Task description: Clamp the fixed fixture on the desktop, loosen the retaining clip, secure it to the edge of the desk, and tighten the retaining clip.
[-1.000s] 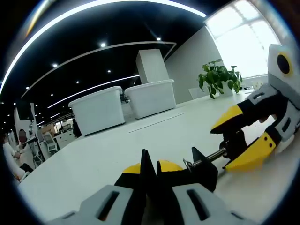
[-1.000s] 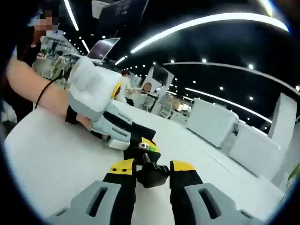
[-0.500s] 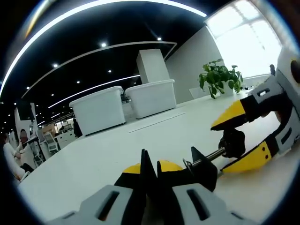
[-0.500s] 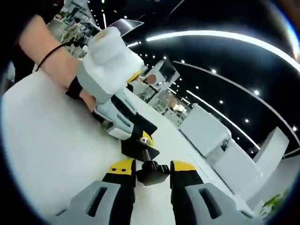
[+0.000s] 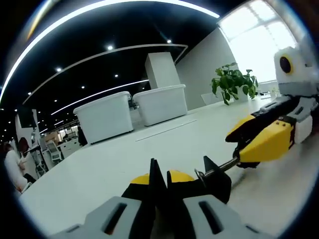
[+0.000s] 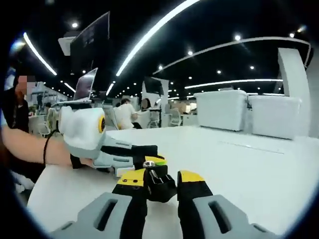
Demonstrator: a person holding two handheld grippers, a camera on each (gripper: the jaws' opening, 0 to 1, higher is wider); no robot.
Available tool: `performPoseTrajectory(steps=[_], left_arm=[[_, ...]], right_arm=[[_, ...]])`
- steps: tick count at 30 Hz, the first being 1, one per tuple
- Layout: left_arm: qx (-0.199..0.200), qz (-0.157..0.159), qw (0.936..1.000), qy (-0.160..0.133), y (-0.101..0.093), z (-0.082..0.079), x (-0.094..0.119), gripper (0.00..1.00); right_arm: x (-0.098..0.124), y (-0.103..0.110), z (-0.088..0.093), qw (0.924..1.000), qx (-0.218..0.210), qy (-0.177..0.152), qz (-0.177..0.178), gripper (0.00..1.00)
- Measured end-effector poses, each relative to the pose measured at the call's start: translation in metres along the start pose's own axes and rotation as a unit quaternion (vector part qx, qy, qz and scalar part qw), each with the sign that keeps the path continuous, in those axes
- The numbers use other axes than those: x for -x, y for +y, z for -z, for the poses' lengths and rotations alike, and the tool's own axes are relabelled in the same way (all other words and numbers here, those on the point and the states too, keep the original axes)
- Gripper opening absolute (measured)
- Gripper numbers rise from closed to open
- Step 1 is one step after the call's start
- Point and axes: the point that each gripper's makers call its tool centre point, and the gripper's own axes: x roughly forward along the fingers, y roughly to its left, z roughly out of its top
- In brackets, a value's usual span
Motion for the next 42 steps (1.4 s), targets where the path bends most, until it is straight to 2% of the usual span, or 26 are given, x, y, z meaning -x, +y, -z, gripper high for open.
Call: performPoseTrajectory(steps=[1,4,7,10,12,14,18,20,22,23,25,26,27,29,31,33,36,38,39,42], left_arm=[[0.000,0.000,1.0000,0.000,0.000,0.000,0.000,0.09],[0.001,0.001,1.0000,0.001,0.000,0.000,0.000,0.09],[0.001,0.001,1.0000,0.001,0.000,0.000,0.000,0.09],[0.001,0.000,1.0000,0.001,0.000,0.000,-0.001,0.09],[0.001,0.001,1.0000,0.001,0.000,0.000,-0.001,0.09],[0.001,0.001,1.0000,0.001,0.000,0.000,-0.001,0.09],[0.002,0.001,1.0000,0.001,0.000,0.000,0.000,0.09],[0.002,0.001,1.0000,0.001,0.001,0.000,0.000,0.09],[0.002,0.001,1.0000,0.001,0.001,0.000,0.000,0.09],[0.002,0.001,1.0000,0.001,0.001,0.000,0.000,0.09],[0.002,0.003,1.0000,0.001,0.000,0.000,0.000,0.09],[0.002,0.003,1.0000,0.001,0.000,0.000,0.000,0.09],[0.002,0.003,1.0000,0.001,0.000,0.000,0.000,0.09],[0.002,0.003,1.0000,0.001,0.000,0.000,0.000,0.09],[0.002,0.003,1.0000,0.001,0.000,0.000,0.000,0.09],[0.002,0.003,1.0000,0.001,0.000,0.000,0.000,0.09],[0.002,0.003,1.0000,0.001,0.000,-0.001,0.000,0.09],[0.002,0.003,1.0000,0.000,0.000,-0.001,0.000,0.09],[-0.004,0.003,1.0000,-0.004,0.000,-0.003,0.000,0.09],[0.000,0.002,1.0000,-0.001,0.001,-0.001,0.001,0.09]], right_arm=[[-0.001,0.001,-0.002,0.9997,0.025,-0.005,-0.002,0.21],[-0.001,0.000,-0.002,0.9997,0.022,-0.005,-0.002,0.21],[0.001,0.004,-0.004,0.9955,0.095,-0.004,0.008,0.21],[0.000,0.006,-0.005,0.9858,0.167,0.001,0.020,0.21],[-0.001,0.008,-0.005,0.9750,0.221,0.010,0.027,0.21],[-0.002,0.008,-0.004,0.9664,0.255,0.015,0.031,0.21],[-0.002,0.011,-0.004,0.9524,0.302,0.021,0.039,0.21],[-0.003,0.012,-0.003,0.9486,0.313,0.022,0.042,0.21],[-0.003,0.012,-0.004,0.9483,0.314,0.025,0.043,0.21],[-0.002,0.013,-0.005,0.9556,0.291,0.028,0.039,0.21],[0.003,0.013,-0.020,0.9748,0.220,-0.009,0.037,0.23],[0.007,0.011,-0.024,0.9875,0.152,-0.030,0.030,0.26],[0.009,0.004,-0.028,0.9949,0.083,-0.048,0.032,0.28],[0.013,-0.013,-0.029,0.9971,0.022,-0.059,0.045,0.30],[0.013,-0.026,-0.021,0.9971,-0.022,-0.046,0.056,0.29],[0.012,-0.022,-0.020,0.9944,-0.085,-0.050,0.037,0.26],[0.008,-0.017,-0.018,0.9938,-0.101,-0.041,0.024,0.24],[0.003,-0.007,-0.001,0.9963,-0.085,0.003,0.014,0.24],[0.000,-0.001,-0.007,0.9956,-0.093,-0.012,0.003,0.24],[0.000,-0.001,-0.006,0.9955,-0.094,-0.012,0.002,0.23]])
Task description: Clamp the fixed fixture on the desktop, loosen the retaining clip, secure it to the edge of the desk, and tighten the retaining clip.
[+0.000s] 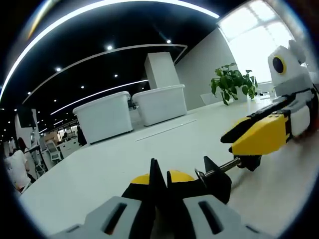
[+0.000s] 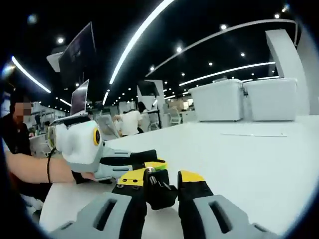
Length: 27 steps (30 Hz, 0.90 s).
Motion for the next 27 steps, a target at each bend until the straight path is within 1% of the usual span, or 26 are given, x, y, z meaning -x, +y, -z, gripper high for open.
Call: performPoseTrajectory(steps=[8,9,10,11,12,13,14,16,18,20,24,25,27], left_arm=[[0.001,0.002,1.0000,0.000,-0.002,0.000,0.001,0.09],[0.000,0.002,1.0000,0.000,-0.002,0.000,0.001,0.09],[0.000,0.002,1.0000,0.000,-0.002,0.000,0.001,0.09],[0.000,0.002,1.0000,-0.001,-0.002,0.000,0.001,0.09],[-0.003,0.003,1.0000,-0.002,-0.003,-0.001,0.001,0.09],[-0.001,0.003,1.0000,-0.002,-0.002,-0.001,0.001,0.09],[-0.002,0.003,1.0000,-0.003,-0.003,-0.001,0.002,0.09],[-0.002,0.004,1.0000,-0.003,-0.003,-0.001,0.002,0.09],[-0.002,0.004,1.0000,-0.003,-0.003,-0.001,0.002,0.09],[-0.001,0.004,1.0000,-0.003,-0.003,-0.001,0.002,0.09],[0.000,0.004,1.0000,-0.001,-0.002,-0.001,0.001,0.09],[0.001,0.004,1.0000,-0.001,-0.002,-0.001,0.001,0.09],[0.000,0.004,1.0000,-0.001,-0.003,-0.001,0.002,0.09]], right_arm=[[0.000,0.001,-0.001,0.9999,0.011,-0.002,-0.013,0.22],[-0.001,0.001,-0.001,0.9997,0.017,-0.004,-0.015,0.22],[-0.001,0.003,-0.003,0.9991,0.034,-0.010,-0.022,0.21],[-0.001,0.006,-0.005,0.9980,0.052,-0.017,-0.031,0.16],[0.000,0.005,-0.007,0.9973,0.067,-0.022,-0.021,0.12],[0.000,0.007,-0.004,0.9975,0.064,-0.019,-0.023,0.12],[0.001,0.007,-0.004,0.9965,0.078,-0.022,-0.022,0.12],[0.001,0.006,-0.005,0.9964,0.080,-0.022,-0.021,0.12],[0.000,0.006,-0.005,0.9967,0.076,-0.021,-0.020,0.13],[0.001,0.009,-0.003,0.9971,0.070,-0.018,-0.025,0.17],[0.001,0.009,-0.002,0.9971,0.069,-0.015,-0.027,0.21],[0.001,0.010,-0.001,0.9970,0.071,-0.014,-0.028,0.21],[0.002,0.015,0.001,0.9955,0.088,-0.013,-0.034,0.26]])
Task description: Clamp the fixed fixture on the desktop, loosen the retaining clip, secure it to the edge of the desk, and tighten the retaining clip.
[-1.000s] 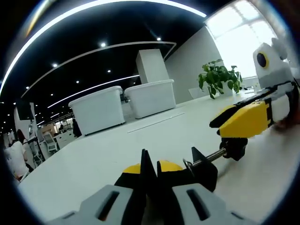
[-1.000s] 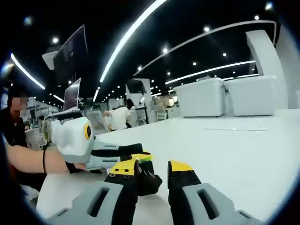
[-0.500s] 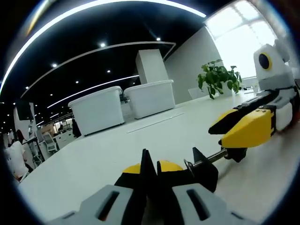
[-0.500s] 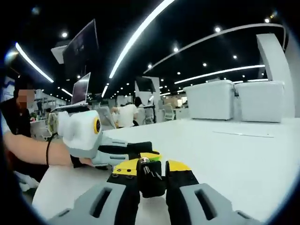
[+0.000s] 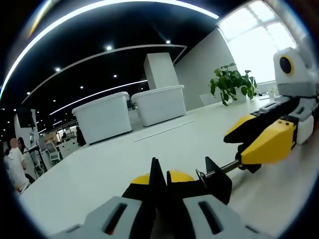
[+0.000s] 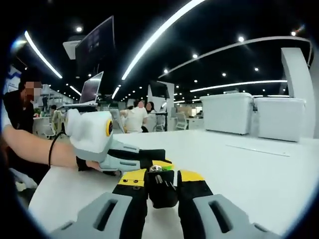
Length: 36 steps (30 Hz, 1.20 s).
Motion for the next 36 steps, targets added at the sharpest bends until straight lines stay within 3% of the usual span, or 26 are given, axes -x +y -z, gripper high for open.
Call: performPoseTrajectory(steps=[10,13,21,27,28,30,32,33,34,36], left_arm=[[-0.001,0.001,1.0000,0.000,0.000,0.000,-0.001,0.09],[0.000,0.001,1.0000,0.000,0.000,0.000,-0.001,0.09],[0.001,0.000,1.0000,0.002,0.001,0.001,-0.001,0.09],[0.003,-0.001,1.0000,0.003,0.001,0.001,-0.001,0.09],[0.003,0.000,1.0000,0.003,0.001,0.001,-0.001,0.09],[0.004,0.001,1.0000,0.003,0.000,0.001,-0.002,0.09],[0.004,0.001,1.0000,0.003,0.000,0.001,-0.002,0.09],[0.004,0.001,1.0000,0.003,0.000,0.001,-0.002,0.09],[0.004,0.001,1.0000,0.003,0.000,0.001,-0.002,0.09],[0.004,0.001,1.0000,0.002,0.000,0.001,-0.002,0.09]], right_arm=[[-0.004,-0.006,0.001,0.9945,0.105,0.004,0.011,0.22],[-0.005,-0.005,0.002,0.9862,0.164,0.012,0.018,0.22],[-0.007,0.001,0.005,0.9501,0.307,0.038,0.044,0.21],[-0.007,0.001,0.006,0.9449,0.321,0.048,0.042,0.24],[-0.007,0.000,0.006,0.9458,0.318,0.050,0.041,0.25],[-0.004,0.003,0.006,0.9678,0.247,0.039,0.027,0.28],[-0.001,0.004,0.001,0.9942,0.107,0.008,0.005,0.37],[0.002,-0.002,0.000,0.9994,0.032,0.001,0.012,0.43],[0.004,-0.009,-0.001,0.9997,0.016,0.002,0.020,0.47],[0.009,-0.026,-0.011,0.9987,-0.014,-0.022,0.043,0.43]])
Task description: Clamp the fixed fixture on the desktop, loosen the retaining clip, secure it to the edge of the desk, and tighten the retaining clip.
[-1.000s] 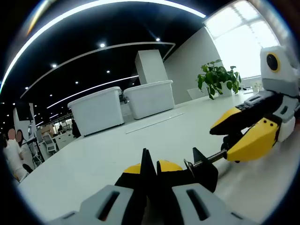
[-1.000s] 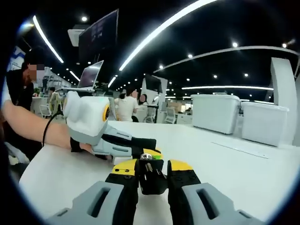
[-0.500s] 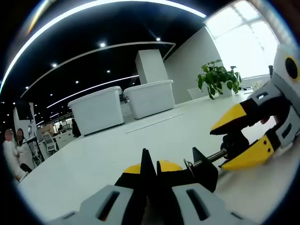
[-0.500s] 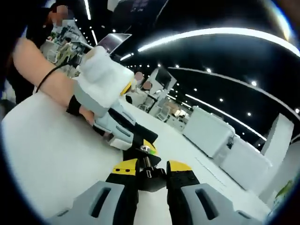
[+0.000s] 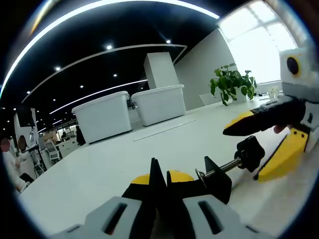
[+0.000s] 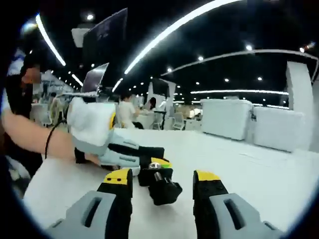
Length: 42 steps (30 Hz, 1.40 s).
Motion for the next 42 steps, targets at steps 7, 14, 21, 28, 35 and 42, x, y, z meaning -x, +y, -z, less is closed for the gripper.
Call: performPoseTrajectory(steps=[7,14,21,28,35,42], left_arm=[[0.000,-0.001,1.0000,0.000,0.000,0.000,0.000,0.09],[0.000,-0.001,1.0000,0.000,0.000,0.000,0.000,0.09],[-0.002,-0.001,1.0000,-0.001,0.000,-0.001,0.000,0.09],[-0.004,-0.001,1.0000,-0.001,0.000,-0.001,0.000,0.09],[-0.003,-0.001,1.0000,-0.002,0.000,-0.001,0.000,0.09],[0.000,-0.003,1.0000,0.000,0.000,0.000,0.001,0.09]], right_arm=[[0.005,-0.008,-0.003,0.9969,-0.078,-0.009,0.005,0.23],[-0.001,0.012,0.014,0.9975,-0.055,0.033,-0.029,0.26],[-0.002,0.018,0.017,0.9967,-0.059,0.042,-0.038,0.25],[-0.001,0.024,0.016,0.9984,0.027,0.032,-0.037,0.25],[-0.003,0.024,0.014,0.9923,0.118,0.027,-0.027,0.25],[-0.007,0.027,0.014,0.9711,0.236,0.031,-0.014,0.25]])
